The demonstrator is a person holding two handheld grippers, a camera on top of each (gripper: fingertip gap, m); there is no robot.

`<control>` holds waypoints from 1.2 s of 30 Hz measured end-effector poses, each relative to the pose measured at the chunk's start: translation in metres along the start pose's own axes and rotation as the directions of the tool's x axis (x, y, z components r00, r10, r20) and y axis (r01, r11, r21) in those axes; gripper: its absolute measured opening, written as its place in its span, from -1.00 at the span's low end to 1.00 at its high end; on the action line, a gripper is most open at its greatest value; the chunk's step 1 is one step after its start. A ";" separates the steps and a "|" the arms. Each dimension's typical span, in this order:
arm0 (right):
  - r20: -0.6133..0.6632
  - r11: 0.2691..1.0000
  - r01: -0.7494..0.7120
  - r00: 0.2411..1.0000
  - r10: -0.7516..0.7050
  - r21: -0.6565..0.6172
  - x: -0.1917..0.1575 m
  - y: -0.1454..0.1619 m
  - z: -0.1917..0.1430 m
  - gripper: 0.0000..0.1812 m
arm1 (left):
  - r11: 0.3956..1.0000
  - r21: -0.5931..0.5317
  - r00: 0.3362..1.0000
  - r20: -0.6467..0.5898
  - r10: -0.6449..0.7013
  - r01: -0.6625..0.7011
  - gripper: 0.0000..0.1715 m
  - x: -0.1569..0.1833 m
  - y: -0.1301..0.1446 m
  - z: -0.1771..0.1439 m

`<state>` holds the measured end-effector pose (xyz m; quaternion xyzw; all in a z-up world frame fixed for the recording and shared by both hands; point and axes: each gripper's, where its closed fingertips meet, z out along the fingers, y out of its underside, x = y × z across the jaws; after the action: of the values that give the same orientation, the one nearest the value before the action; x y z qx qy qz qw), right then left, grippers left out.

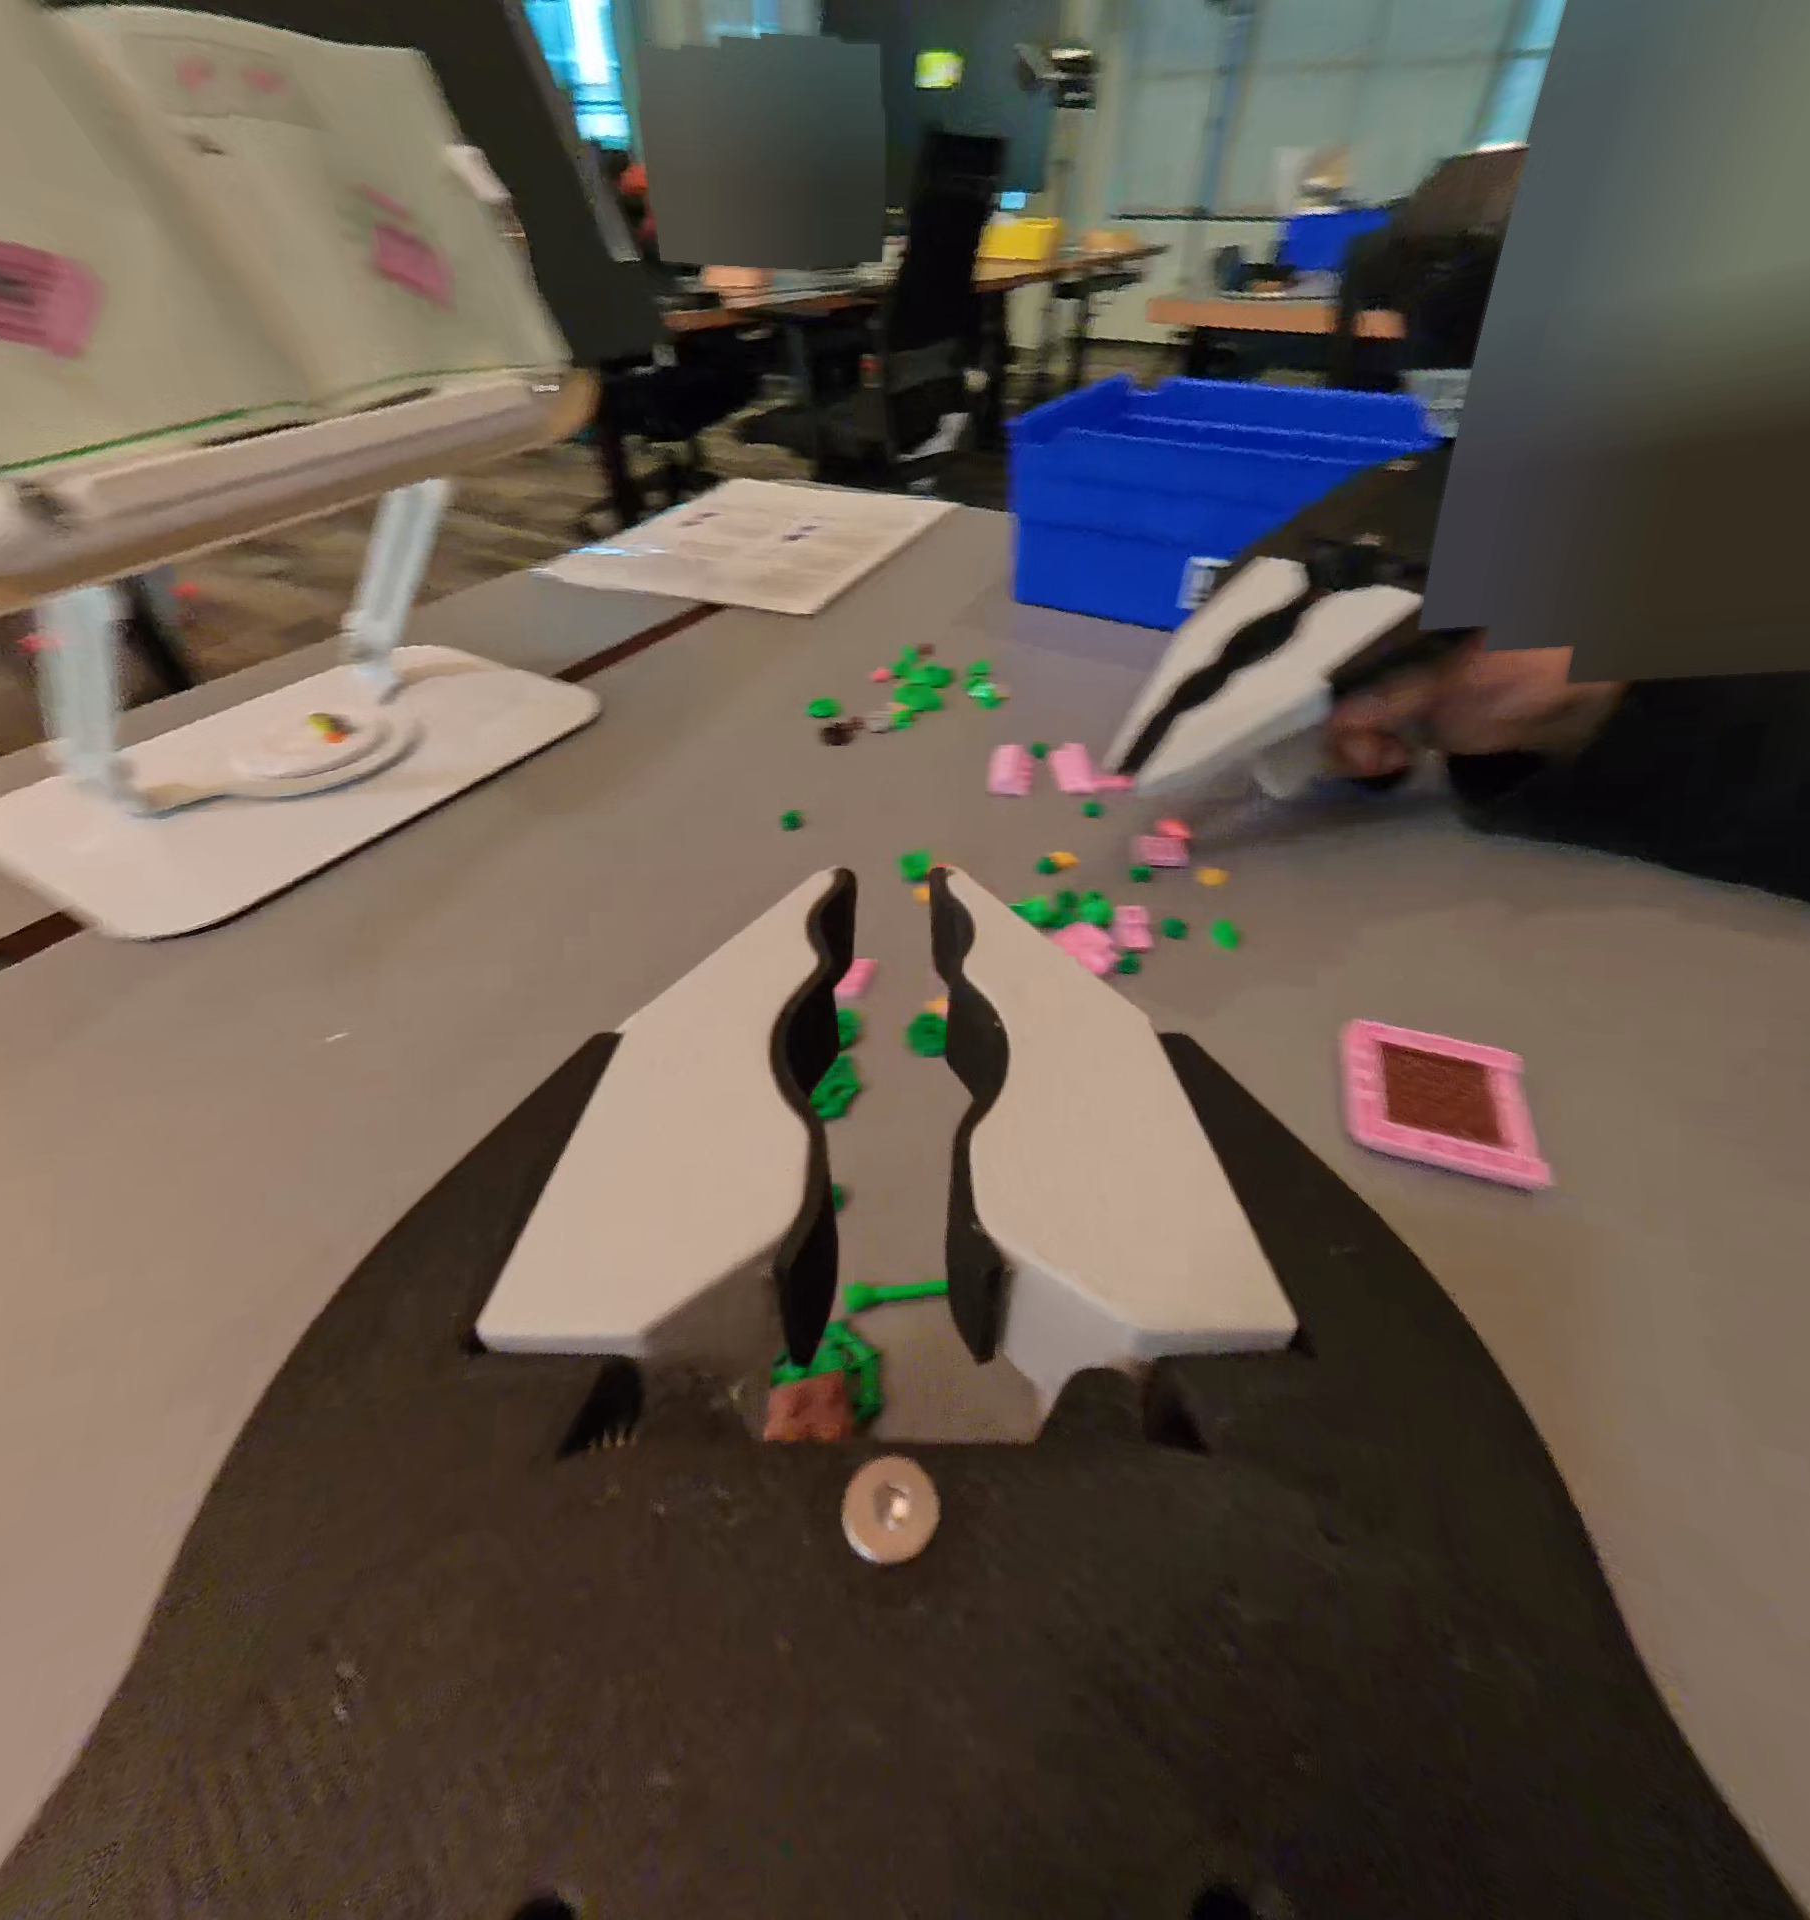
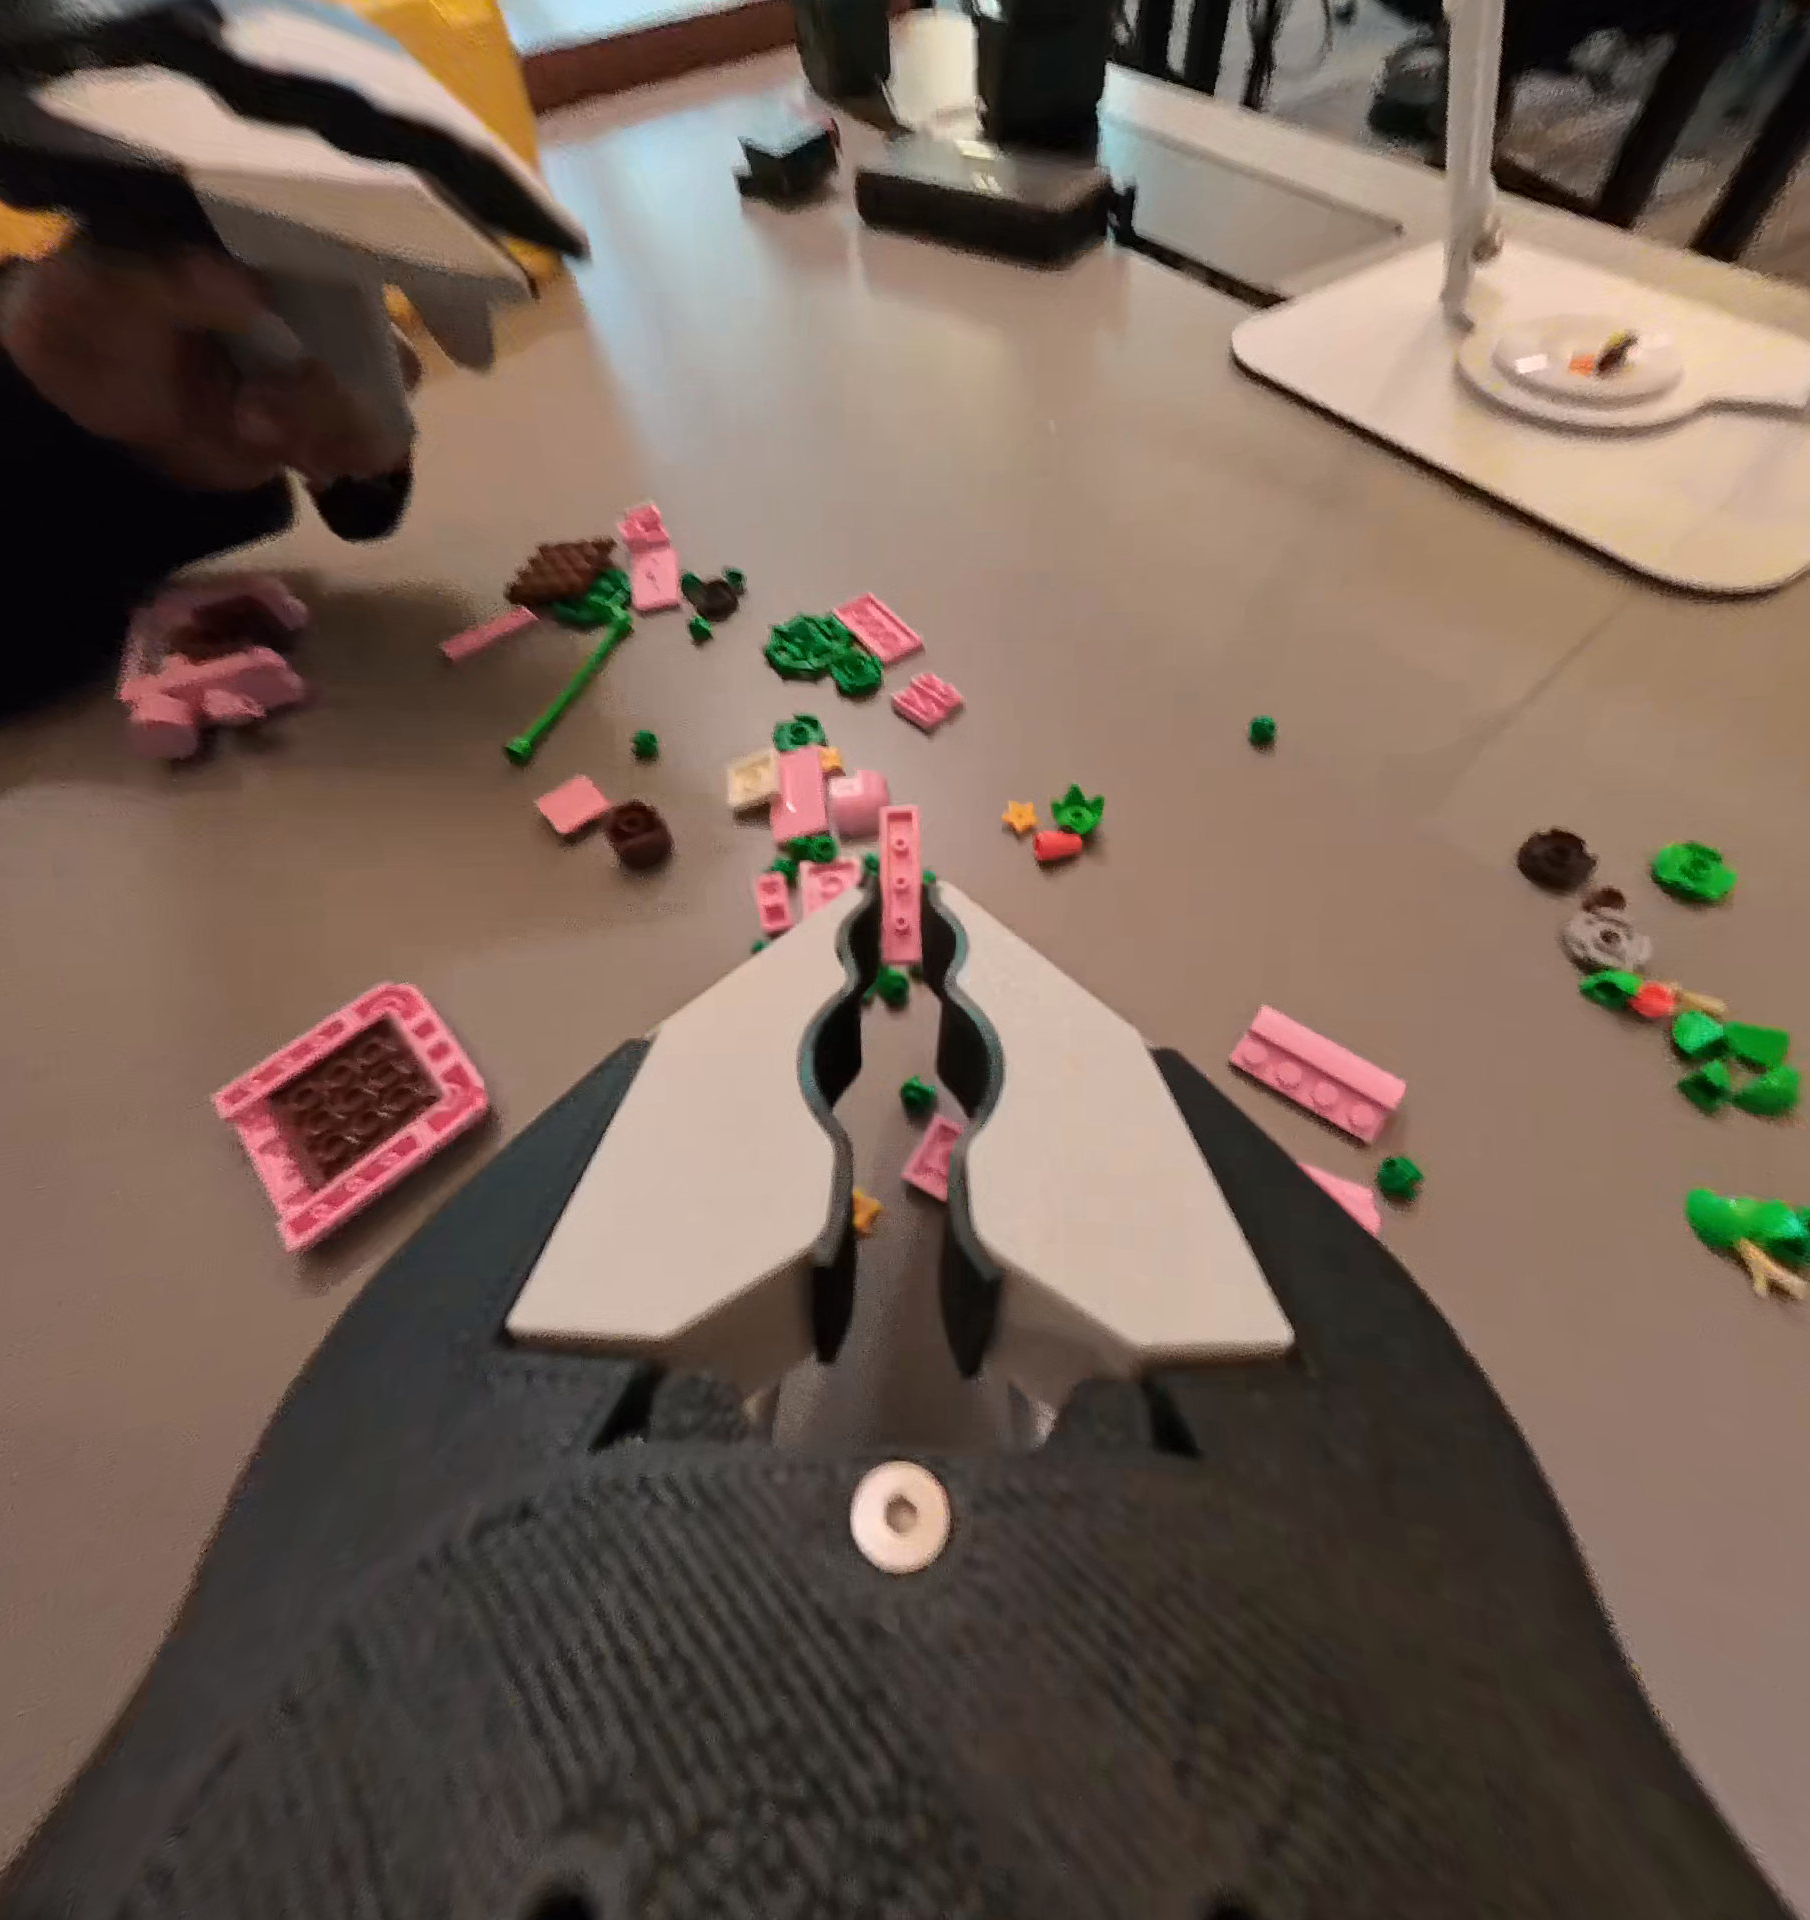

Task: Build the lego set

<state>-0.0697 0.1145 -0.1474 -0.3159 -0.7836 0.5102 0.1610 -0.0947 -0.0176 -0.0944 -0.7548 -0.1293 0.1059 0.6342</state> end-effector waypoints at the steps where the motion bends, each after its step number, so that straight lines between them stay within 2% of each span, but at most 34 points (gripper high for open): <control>1: 0.035 1.000 0.005 0.999 -0.005 0.028 -0.006 -0.005 -0.002 -0.94 | 1.000 0.000 0.998 -0.070 0.004 -0.004 -0.87 0.013 0.000 0.002; 4: 0.121 0.995 0.050 0.991 -0.060 0.090 -0.025 -0.016 -0.005 -0.94 | 0.999 -0.037 0.971 -0.236 0.027 -0.037 -0.86 0.049 0.006 0.007; 8: 0.226 0.980 0.154 0.958 -0.179 0.123 -0.057 -0.018 -0.006 -0.94 | 0.990 -0.086 0.936 -0.345 0.075 -0.111 -0.81 0.080 0.017 0.012; 12: 0.425 0.994 0.032 0.902 -0.075 0.108 -0.084 -0.019 -0.008 -0.94 | 0.983 -0.066 0.910 -0.392 0.134 -0.173 -0.69 0.102 0.017 0.014; 14: 0.480 0.994 -0.040 0.877 -0.015 0.104 -0.087 -0.021 -0.009 -0.94 | 0.980 -0.050 0.898 -0.412 0.154 -0.191 -0.68 0.111 0.016 0.014; 17: 0.503 0.990 -0.090 0.864 0.025 0.105 -0.086 -0.022 -0.010 -0.94 | 0.974 -0.069 0.893 -0.418 0.168 -0.216 -0.68 0.115 0.022 0.016; 23: 0.540 0.995 -0.078 0.841 0.032 0.063 -0.096 -0.017 -0.007 -0.94 | 0.964 -0.072 0.889 -0.411 0.204 -0.254 -0.73 0.119 0.025 0.019; 32: 0.603 0.998 -0.064 0.796 0.044 0.011 -0.117 -0.009 -0.004 -0.94 | 0.943 -0.079 0.869 -0.418 0.264 -0.325 -0.70 0.129 0.033 0.024; 36: 0.619 0.998 -0.056 0.784 0.046 -0.004 -0.122 -0.007 -0.004 -0.94 | 0.932 -0.081 0.857 -0.427 0.288 -0.353 -0.81 0.134 0.036 0.024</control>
<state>0.0219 0.0350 -0.1310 -0.1513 -0.7805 0.5954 -0.1157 0.0258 0.0434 -0.1335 -0.8183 0.1260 0.0397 0.5594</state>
